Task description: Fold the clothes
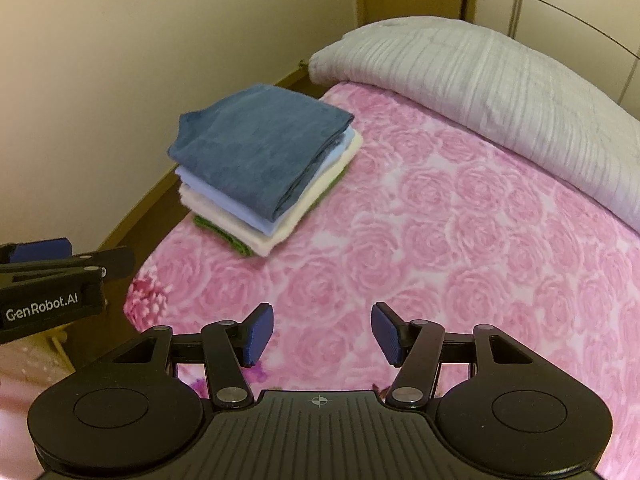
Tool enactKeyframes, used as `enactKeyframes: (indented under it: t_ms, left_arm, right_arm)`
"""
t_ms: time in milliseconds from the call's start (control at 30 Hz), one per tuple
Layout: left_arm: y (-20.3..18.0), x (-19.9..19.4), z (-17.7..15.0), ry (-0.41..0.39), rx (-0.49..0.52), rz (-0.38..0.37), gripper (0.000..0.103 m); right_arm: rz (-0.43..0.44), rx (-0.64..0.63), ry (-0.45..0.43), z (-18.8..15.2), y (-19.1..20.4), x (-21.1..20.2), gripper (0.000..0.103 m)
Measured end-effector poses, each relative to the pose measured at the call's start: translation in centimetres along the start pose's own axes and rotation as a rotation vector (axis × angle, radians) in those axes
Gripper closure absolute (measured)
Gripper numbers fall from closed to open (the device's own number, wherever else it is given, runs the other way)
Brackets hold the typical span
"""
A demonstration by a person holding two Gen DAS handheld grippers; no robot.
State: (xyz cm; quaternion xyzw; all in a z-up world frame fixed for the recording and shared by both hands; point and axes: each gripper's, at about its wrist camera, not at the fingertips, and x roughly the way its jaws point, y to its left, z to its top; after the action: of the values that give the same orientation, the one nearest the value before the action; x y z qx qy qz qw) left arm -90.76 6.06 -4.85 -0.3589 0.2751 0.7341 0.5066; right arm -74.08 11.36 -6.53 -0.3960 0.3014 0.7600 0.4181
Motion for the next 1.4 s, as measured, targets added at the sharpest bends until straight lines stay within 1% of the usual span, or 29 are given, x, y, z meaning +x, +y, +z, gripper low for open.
enactKeyframes:
  t_ms: [133,367,533,767,900,1033,1400]
  left_arm:
    - [-1.8,-0.5,-0.3,-0.001,-0.045,0.027,0.039]
    - [-6.8,-1.7,-1.1,0.005,-0.123,0.062,0.039]
    - [-9.7,-2.5,-2.3,0.004,-0.187,0.102,0.039]
    - [-12.7,-3.6,-3.7,-0.009,-0.262,0.144,0.039]
    - [-13.6,-3.5,-3.9,-0.003,-0.289,0.165,0.039]
    - [-14.0,-3.0,-3.6,0.008,-0.294,0.176,0.039]
    - [-12.9,0.5,-1.5,0.047,-0.318,0.187,0.039]
  right_arm:
    - [0.025,-0.041,0.016,0.3,-1.7,0.3,0.045]
    - [0.063,-0.131,0.052,0.4,-6.4,0.3,0.045]
    - [0.09,-0.207,0.049,0.0,-9.3,-0.3,0.045]
    - [0.121,-0.299,0.042,-0.4,-11.6,-1.1,0.045]
    - [0.141,-0.335,0.039,-0.1,-12.3,-1.2,0.045]
    - [0.159,-0.352,0.042,0.6,-12.6,-0.5,0.045]
    - [0.167,-0.386,0.071,3.4,-12.0,2.5,0.045]
